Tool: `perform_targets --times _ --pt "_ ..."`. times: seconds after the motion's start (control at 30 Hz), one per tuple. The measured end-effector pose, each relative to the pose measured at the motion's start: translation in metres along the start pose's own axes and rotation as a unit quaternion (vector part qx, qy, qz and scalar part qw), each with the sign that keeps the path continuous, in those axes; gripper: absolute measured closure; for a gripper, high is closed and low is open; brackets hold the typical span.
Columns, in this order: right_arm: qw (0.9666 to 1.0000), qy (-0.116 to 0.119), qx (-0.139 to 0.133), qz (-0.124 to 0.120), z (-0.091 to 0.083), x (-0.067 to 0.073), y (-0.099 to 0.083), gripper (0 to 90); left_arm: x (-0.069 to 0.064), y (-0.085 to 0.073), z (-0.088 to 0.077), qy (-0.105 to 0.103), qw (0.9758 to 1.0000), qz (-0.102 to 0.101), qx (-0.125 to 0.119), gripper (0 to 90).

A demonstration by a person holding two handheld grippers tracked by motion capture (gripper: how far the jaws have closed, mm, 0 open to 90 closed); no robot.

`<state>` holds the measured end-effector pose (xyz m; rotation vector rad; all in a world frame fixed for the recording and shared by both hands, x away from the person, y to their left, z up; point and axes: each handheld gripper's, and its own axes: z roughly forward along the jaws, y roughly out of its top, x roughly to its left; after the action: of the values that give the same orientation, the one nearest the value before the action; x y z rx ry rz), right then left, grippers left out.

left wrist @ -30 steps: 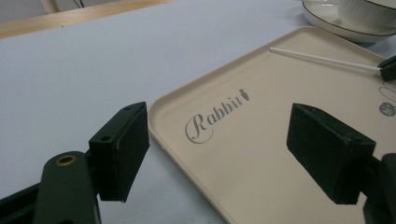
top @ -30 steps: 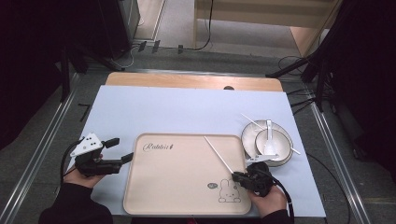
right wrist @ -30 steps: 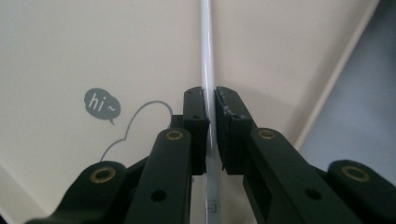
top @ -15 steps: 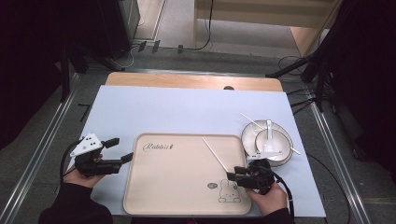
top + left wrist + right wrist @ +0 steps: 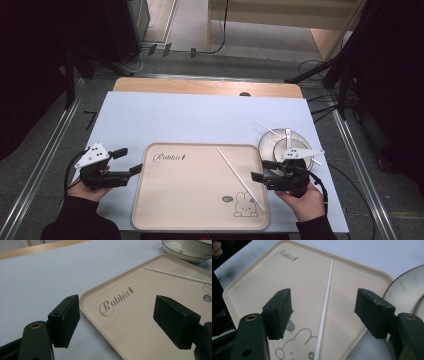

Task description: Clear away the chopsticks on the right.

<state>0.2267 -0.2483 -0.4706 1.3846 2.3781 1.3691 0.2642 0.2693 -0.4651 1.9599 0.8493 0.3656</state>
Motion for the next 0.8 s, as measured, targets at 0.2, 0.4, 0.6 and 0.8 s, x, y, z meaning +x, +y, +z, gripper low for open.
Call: perform_targets --times 0.2,0.4,0.6,0.8 --pt "0.9986 -0.020 -0.029 -0.039 -0.019 -0.019 0.013 26.7 0.000 0.000 0.000 0.001 1.0000 0.001 0.003 21.6" --pt "0.9988 -0.024 -0.027 -0.032 -0.029 -0.037 0.028 24.6 0.000 -0.001 -0.002 0.005 1.0000 0.000 0.004 21.6" --pt "0.9993 -0.021 -0.020 -0.026 -0.033 -0.059 0.038 21.9 0.000 -0.002 -0.003 0.008 1.0000 -0.002 0.004 21.6" --pt "0.9986 -0.030 -0.030 -0.032 -0.045 -0.077 0.047 21.9 0.001 -0.003 -0.004 0.009 1.0000 -0.002 0.004 21.6"
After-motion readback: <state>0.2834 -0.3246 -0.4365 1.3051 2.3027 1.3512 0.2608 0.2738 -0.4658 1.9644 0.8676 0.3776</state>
